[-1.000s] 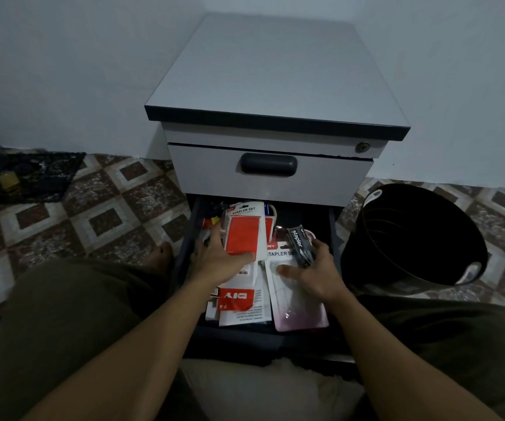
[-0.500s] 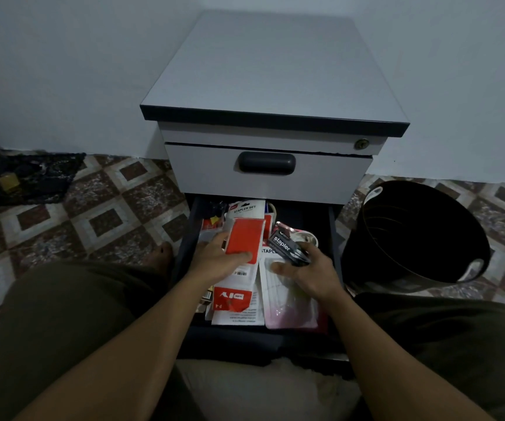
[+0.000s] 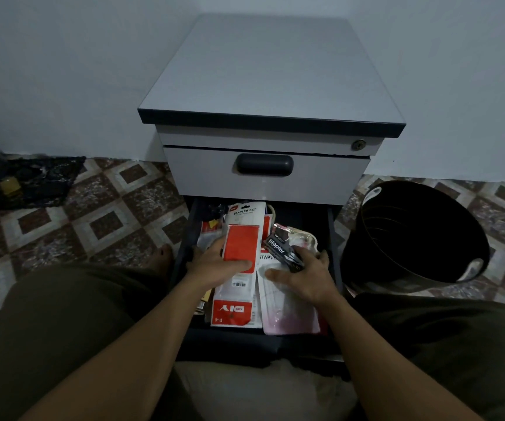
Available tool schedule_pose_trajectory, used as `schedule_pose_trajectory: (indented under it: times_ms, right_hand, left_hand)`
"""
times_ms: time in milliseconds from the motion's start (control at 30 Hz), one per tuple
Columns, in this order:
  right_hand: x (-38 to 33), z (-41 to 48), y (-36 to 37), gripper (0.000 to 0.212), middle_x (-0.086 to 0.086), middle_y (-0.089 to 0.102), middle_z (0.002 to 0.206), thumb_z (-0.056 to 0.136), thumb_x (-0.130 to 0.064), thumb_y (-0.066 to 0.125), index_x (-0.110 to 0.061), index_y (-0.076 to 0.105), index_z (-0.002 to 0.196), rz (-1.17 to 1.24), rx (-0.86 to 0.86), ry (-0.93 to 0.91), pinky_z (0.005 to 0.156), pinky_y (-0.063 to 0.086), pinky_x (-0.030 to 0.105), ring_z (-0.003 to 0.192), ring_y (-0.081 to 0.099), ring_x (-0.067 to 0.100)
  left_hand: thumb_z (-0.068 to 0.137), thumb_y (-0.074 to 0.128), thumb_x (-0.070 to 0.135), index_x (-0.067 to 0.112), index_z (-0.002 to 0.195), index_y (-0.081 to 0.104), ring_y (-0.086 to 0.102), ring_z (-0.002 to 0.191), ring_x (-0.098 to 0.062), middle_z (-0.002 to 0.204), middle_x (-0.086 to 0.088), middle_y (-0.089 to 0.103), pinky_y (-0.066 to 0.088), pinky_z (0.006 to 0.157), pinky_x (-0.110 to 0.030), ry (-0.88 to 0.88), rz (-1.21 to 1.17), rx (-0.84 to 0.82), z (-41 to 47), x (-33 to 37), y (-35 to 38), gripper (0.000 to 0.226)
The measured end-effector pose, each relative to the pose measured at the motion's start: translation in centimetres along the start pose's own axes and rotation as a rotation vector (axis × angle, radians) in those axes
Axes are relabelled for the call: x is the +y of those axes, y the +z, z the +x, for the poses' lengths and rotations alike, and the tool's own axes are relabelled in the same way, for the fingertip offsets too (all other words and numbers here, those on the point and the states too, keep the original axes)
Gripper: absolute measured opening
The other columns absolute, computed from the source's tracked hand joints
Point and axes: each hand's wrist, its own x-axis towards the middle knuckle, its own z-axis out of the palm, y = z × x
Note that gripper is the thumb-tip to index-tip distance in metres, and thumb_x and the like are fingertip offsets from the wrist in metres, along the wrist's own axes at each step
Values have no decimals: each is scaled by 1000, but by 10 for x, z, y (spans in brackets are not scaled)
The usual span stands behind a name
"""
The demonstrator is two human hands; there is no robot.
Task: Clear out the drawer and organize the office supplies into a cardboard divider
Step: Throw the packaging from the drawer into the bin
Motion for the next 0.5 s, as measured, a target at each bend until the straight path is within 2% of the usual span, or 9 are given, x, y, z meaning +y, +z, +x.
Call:
schedule_pose_trajectory:
  times_ms: [33,100,167,233,267,333,367,500]
  right_hand:
    - [0,0,0,83,10,33,153,64,-55,85,-32,53,136,3,-5,1,115,29,43,147,18,32]
    - [-1,3,0,84,2,52,135,51,-67,86,-38,58,125,37,1,34,103,48,38,129,48,26]
    - [-2,5,-1,76,-6,61,120,48,-66,89,-41,58,113,122,-18,60,91,56,35,109,63,19]
    - [1,9,-1,73,-7,62,117,45,-68,89,-45,57,106,160,-43,65,91,57,39,108,65,20]
    - [0,7,-2,73,-5,60,117,45,-67,90,-44,56,106,172,-52,68,86,59,36,106,65,20]
    - [-1,6,-3,76,0,59,116,51,-54,93,-31,56,114,228,-64,65,72,61,28,96,69,18]
    - [0,5,-3,77,2,61,115,55,-46,94,-24,56,118,255,-59,60,69,62,28,92,71,19]
    - [-1,3,-6,70,1,71,110,58,-26,96,-18,59,118,406,-58,62,77,62,35,89,74,18]
  left_hand:
    - [63,82,53,48,137,43,63,110,-19,124,9,62,51,99,-48,9,-13,-9,0,-1,0,84]
    - [72,82,45,43,142,41,64,105,-17,115,12,62,52,97,-45,20,-29,-19,2,-2,0,81]
    - [75,82,44,42,144,39,64,103,-16,115,10,61,52,95,-42,29,-55,-19,4,-1,-3,81]
    - [76,82,42,40,144,39,64,98,-14,114,9,61,54,90,-39,43,-87,-22,3,1,-6,80]
    - [78,81,39,39,144,41,65,95,-12,110,11,61,54,85,-35,53,-110,-22,2,1,-7,78]
    - [78,81,36,36,144,42,67,93,-11,110,10,63,54,79,-31,67,-135,-33,1,1,-10,76]
    - [78,82,37,36,144,43,68,93,-12,113,8,65,55,78,-30,69,-131,-45,1,0,-11,76]
    - [74,82,47,41,144,41,67,98,-15,122,5,64,54,86,-37,76,-88,-60,1,0,-10,81]
